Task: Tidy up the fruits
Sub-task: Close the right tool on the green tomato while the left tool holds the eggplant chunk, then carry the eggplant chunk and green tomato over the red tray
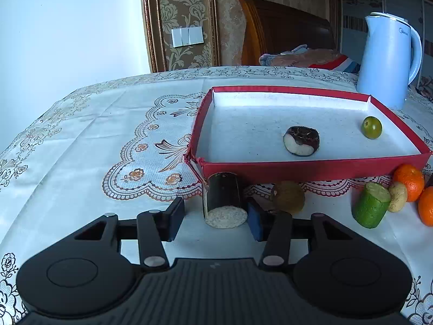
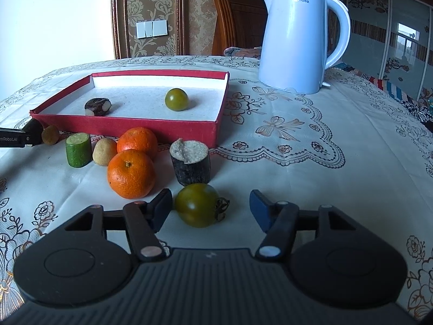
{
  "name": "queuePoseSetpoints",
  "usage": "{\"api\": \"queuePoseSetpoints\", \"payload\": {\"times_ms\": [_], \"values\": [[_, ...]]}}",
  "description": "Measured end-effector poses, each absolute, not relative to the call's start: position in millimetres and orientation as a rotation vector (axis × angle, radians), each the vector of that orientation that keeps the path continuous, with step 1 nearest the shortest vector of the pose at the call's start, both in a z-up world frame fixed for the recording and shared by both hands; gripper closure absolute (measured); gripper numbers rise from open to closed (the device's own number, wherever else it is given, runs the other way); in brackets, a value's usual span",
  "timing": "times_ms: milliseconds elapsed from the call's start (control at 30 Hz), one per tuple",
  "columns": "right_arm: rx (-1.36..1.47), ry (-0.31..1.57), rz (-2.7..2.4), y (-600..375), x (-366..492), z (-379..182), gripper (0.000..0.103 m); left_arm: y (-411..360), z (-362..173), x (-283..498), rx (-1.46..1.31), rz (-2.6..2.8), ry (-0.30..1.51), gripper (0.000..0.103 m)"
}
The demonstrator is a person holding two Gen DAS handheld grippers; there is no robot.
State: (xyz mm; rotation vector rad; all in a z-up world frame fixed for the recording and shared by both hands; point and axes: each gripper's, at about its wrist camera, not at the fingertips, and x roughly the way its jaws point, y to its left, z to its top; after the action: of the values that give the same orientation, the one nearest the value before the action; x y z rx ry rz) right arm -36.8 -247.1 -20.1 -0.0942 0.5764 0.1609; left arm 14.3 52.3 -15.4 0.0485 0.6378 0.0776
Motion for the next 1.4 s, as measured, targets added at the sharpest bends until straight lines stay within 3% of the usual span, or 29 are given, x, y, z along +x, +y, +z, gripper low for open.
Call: {"api": "queuePoseSetpoints", "payload": {"times_ms": [67,133,267,1400], "values": [[-0.096,0.575,0.168,-246,-37,-20,0.052,52,-15,15,0.048,0.064,0.636,0.061],[-0.099,0.571,0.179,-243,-37,-19,0.063,52,-16,15,0.049,0.061,0.634,0.062],[-0.112,0.565,0.183,-240,-38,-19,0.068,51,-16,14,0.045,0.047,0.632,0.069],[-0.025,0.44,0.16,-233,-39,5,0.071,35,4,-6,0.012,0.034,0.508,0.07]]}}
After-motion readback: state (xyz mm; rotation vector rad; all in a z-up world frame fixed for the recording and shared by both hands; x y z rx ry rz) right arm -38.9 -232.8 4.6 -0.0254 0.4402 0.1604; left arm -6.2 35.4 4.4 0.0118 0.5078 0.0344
